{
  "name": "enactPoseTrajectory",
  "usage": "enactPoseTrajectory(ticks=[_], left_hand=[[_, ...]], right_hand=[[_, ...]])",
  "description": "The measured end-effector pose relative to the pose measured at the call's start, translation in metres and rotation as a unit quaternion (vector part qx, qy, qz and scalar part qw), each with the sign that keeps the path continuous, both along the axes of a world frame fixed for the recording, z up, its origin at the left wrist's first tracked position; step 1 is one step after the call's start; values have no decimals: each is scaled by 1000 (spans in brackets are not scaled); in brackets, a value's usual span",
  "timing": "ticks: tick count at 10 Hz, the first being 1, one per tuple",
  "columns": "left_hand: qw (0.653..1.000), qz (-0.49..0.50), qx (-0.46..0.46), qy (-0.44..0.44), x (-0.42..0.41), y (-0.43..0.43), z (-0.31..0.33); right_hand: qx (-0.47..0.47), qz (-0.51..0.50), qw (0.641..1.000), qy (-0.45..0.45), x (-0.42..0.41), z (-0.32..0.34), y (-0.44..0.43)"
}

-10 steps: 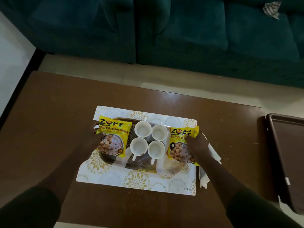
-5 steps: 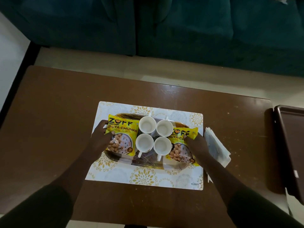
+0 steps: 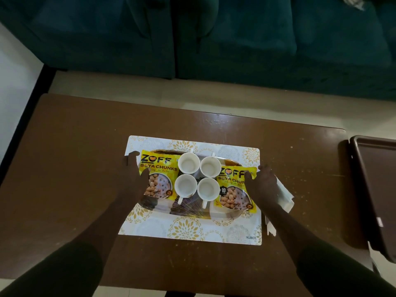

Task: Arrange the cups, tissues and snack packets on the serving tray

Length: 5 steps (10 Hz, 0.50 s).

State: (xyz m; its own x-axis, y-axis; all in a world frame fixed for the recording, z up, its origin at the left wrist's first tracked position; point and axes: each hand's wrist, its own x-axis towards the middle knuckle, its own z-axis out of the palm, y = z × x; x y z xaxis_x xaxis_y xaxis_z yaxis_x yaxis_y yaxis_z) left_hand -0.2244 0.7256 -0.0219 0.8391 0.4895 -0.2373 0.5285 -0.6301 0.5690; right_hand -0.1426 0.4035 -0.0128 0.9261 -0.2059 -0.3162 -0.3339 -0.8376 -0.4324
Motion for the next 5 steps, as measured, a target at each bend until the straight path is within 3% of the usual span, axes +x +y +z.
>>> enactPoseTrajectory(ticks=[3, 5], left_hand=[[997, -45, 52, -25, -5, -23, 32], [995, -68, 60, -32, 3, -37, 90]], right_hand=[[54, 66, 993, -76, -2, 38, 0], [50, 134, 985, -99, 2, 97, -1]])
